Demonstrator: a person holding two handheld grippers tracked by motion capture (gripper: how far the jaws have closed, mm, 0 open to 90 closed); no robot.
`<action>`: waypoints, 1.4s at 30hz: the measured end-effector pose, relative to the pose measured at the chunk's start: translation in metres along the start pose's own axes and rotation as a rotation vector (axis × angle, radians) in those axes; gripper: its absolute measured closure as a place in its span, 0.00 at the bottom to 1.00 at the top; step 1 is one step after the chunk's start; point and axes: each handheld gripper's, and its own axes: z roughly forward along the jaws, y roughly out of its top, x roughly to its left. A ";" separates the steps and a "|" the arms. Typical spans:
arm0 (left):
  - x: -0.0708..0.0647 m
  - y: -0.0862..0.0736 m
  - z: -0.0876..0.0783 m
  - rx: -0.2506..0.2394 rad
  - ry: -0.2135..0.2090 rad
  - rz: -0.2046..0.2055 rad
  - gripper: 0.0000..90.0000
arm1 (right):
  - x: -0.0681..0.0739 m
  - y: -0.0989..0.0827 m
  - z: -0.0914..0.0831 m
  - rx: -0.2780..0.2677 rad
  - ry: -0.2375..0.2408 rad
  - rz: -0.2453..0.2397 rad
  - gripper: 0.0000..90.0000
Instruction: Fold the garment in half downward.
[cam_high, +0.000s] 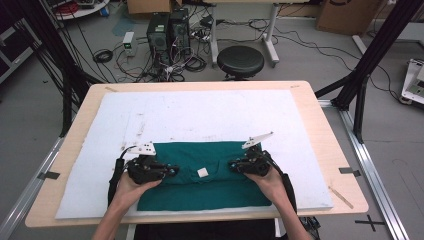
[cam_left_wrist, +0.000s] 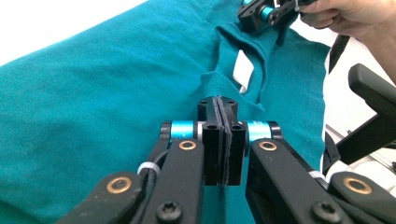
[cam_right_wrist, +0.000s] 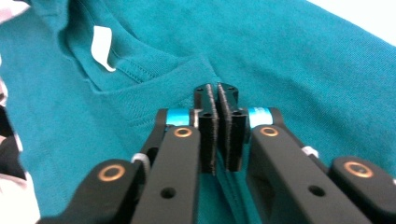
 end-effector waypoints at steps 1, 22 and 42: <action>-0.001 -0.001 -0.001 0.001 -0.001 0.006 0.98 | 0.001 -0.001 -0.002 -0.007 0.000 -0.005 0.99; -0.039 -0.027 -0.010 0.017 -0.034 0.070 0.98 | 0.032 -0.045 -0.025 -0.054 0.104 -0.035 1.00; -0.048 -0.042 -0.018 0.014 -0.086 0.087 0.82 | 0.040 -0.063 -0.033 -0.048 0.191 -0.009 0.89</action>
